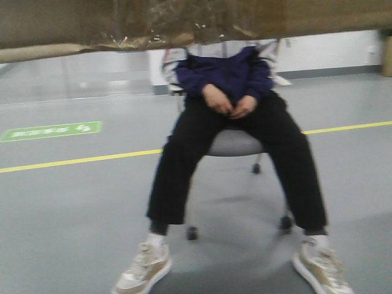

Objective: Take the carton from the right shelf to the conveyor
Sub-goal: 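Hold the carton with both grippers while driving to the red conveyor, then carry the carton over the grey belt and lower it with both grippers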

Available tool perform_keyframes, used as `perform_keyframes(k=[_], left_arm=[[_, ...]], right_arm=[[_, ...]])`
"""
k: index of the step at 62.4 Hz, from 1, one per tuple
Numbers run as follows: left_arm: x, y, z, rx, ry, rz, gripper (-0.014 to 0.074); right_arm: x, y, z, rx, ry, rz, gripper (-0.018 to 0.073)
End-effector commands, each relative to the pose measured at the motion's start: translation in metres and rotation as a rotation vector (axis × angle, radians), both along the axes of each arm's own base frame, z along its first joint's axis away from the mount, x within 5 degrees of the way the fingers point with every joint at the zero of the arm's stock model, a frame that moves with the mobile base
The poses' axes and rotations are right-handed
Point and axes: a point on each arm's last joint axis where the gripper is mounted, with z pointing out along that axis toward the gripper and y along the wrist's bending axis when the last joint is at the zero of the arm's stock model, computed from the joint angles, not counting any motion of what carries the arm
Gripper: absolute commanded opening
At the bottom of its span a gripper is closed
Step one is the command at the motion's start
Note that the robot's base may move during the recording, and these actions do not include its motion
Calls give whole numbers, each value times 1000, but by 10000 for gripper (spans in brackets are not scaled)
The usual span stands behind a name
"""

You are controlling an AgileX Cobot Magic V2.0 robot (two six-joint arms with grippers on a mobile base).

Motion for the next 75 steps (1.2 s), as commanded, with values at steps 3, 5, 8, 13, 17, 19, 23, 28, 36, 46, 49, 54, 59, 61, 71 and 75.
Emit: perform_keyframes(k=[3, 5, 8, 13, 17, 19, 23, 28, 36, 46, 49, 54, 59, 61, 71, 75], left_arm=[[-1, 5, 6, 23, -52, 13, -18], [-1, 5, 6, 31, -56, 18, -18], [0, 7, 6, 43, -63, 25, -18], [0, 9, 7, 62, -73, 37, -18], [1, 10, 7, 80, -82, 49, -18], [1, 11, 8, 91, -88, 55, -18], [2, 13, 8, 107, -96, 65, -18], [2, 15, 9, 125, -106, 76, -18], [3, 18, 10, 156, -122, 95, -18], [4, 21, 11, 185, -137, 113, -18], [4, 22, 12, 194, -142, 119, -18], [4, 22, 12, 203, -146, 124, -18], [5, 23, 12, 213, -151, 131, -18], [5, 24, 12, 215, -152, 132, -18], [5, 24, 12, 215, -152, 132, -18], [5, 24, 13, 218, -154, 134, -18]], right_arm=[[-6, -2, 8, 7, -55, 17, -66], [-6, -2, 8, 7, -55, 17, -66], [-6, -2, 8, 8, -57, 17, -66], [-6, -2, 8, 8, -57, 17, -66], [-6, -2, 8, 8, -57, 17, -66], [-6, -2, 8, 8, -57, 17, -66], [-6, -2, 8, 8, -57, 17, -66], [-6, -2, 8, 8, -57, 17, -66], [-6, -2, 8, 8, -57, 17, -66], [-6, -2, 8, 8, -57, 17, -66], [-6, -2, 8, 8, -57, 17, -66], [-6, -2, 8, 8, -57, 17, -66], [-6, -2, 8, 9, -59, 17, -66], [-6, -2, 8, 9, -59, 17, -66], [-6, -2, 8, 9, -59, 17, -66], [-6, -2, 8, 10, -61, 17, -66]])
